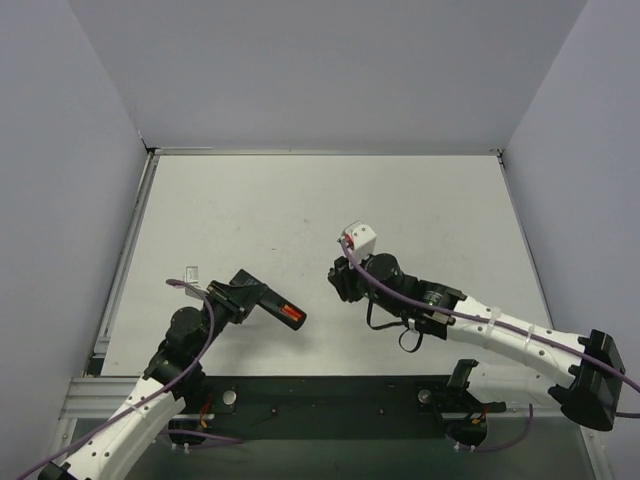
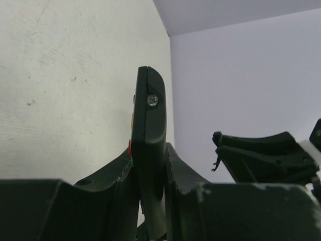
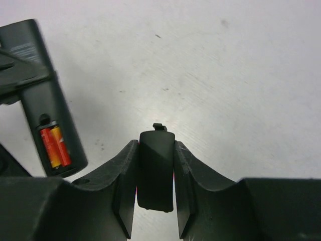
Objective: Load the batteries into the remote control
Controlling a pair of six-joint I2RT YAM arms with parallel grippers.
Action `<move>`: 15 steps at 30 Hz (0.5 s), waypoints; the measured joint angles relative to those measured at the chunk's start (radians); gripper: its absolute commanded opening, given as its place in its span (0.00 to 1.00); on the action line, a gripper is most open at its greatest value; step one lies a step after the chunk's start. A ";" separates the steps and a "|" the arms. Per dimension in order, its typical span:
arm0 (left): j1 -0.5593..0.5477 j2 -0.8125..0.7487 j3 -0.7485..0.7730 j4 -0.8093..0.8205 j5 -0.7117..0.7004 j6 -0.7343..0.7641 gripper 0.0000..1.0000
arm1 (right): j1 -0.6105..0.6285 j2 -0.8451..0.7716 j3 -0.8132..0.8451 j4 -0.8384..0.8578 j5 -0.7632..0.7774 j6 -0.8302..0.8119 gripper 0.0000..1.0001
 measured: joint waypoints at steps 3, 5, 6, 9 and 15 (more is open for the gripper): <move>0.000 0.022 0.000 -0.028 0.011 0.058 0.00 | -0.110 0.073 0.087 -0.163 -0.023 0.055 0.20; 0.000 0.031 0.000 -0.039 0.019 0.090 0.00 | -0.175 0.151 0.122 -0.234 -0.067 0.085 0.20; 0.000 0.034 0.000 -0.043 0.022 0.102 0.00 | -0.204 0.198 0.130 -0.264 -0.093 0.098 0.20; 0.000 0.038 0.000 -0.051 0.030 0.135 0.00 | -0.256 0.346 0.134 -0.353 -0.145 0.124 0.21; 0.000 0.034 0.000 -0.055 0.043 0.175 0.00 | -0.256 0.534 0.155 -0.428 -0.203 0.133 0.22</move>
